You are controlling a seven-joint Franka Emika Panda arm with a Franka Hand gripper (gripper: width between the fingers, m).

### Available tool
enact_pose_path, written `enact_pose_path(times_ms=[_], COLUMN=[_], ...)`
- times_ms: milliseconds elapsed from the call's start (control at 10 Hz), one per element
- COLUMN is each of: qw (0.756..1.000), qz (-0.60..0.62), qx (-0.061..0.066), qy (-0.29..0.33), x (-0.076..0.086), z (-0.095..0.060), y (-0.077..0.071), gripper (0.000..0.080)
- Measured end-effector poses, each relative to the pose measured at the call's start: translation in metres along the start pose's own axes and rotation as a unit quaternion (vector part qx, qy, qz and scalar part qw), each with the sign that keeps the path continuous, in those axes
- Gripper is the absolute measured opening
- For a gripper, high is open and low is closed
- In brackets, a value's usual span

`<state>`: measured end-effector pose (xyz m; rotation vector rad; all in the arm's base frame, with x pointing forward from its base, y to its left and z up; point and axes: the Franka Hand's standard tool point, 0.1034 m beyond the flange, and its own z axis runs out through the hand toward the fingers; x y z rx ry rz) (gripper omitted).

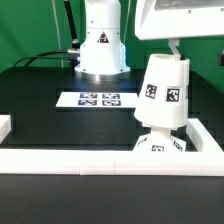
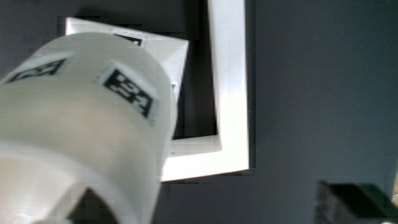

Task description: Assemble lamp

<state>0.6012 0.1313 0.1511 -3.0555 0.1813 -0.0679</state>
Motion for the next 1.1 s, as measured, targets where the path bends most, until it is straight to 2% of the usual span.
enact_pose_path(times_ms=[100, 300, 600, 1100], qw=[1.0, 1.0, 0.999, 0.999], qz=[0.009, 0.018, 0.023, 0.024], qx=[0.0, -0.001, 0.001, 0.001], qy=[-0.005, -0.025, -0.037, -0.037], x=[-0.002, -0.008, -0.007, -0.007], z=[-0.001, -0.013, -0.033, -0.031], y=[-0.001, -0.001, -0.006, -0.006], gripper=[0.0668, 0.0693, 0.0699, 0.0699])
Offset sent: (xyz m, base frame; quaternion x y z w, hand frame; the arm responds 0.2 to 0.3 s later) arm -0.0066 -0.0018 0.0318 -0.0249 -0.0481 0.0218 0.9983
